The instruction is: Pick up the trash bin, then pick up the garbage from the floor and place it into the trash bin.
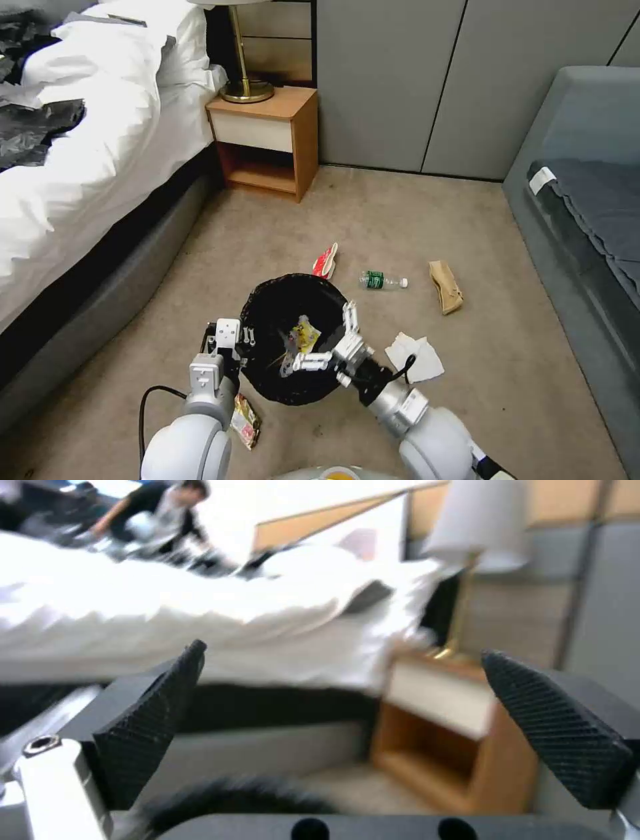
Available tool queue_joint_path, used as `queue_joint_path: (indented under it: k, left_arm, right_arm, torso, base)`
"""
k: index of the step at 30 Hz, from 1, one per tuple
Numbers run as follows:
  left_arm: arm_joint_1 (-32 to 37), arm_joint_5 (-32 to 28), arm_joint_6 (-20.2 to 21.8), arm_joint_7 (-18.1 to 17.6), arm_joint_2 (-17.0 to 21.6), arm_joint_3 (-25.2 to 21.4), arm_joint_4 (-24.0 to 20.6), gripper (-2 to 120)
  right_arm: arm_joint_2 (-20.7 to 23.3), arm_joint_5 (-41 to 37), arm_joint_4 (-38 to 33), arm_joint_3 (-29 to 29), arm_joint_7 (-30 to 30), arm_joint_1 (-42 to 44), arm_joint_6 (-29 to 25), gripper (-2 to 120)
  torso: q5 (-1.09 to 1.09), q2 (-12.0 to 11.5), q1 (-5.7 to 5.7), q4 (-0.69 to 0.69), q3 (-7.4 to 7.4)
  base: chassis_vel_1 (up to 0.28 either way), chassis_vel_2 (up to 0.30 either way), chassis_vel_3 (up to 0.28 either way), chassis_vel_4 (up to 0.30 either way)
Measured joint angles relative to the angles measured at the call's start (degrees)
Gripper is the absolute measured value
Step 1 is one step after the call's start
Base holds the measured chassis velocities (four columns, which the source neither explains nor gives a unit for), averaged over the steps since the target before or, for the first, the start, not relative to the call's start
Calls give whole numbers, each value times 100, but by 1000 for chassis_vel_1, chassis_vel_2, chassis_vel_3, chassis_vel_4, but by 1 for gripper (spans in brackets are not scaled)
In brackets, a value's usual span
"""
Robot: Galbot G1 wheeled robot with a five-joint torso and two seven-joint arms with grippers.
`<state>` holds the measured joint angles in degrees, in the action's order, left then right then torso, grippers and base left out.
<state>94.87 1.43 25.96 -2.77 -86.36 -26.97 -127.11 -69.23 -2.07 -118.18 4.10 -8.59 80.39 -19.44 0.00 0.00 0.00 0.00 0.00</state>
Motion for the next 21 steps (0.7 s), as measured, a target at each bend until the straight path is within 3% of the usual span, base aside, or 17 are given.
queue_joint_path:
  k: [11,21]
  left_arm:
    - [-14,-95,-79,27,21,-178,48,0]
    - [-17,-157,-130,30,60,-187,46,0]
  right_arm:
    - [-634,873,-948,1403,1142,1053,146,100]
    - [-1196,1360,-710,1911,1719,2099,-5,100]
  torso:
    - [0,0,0,-1,0]
    - [0,0,0,0,0]
  base:
    - [0,0,0,0]
    - [0,0,0,0]
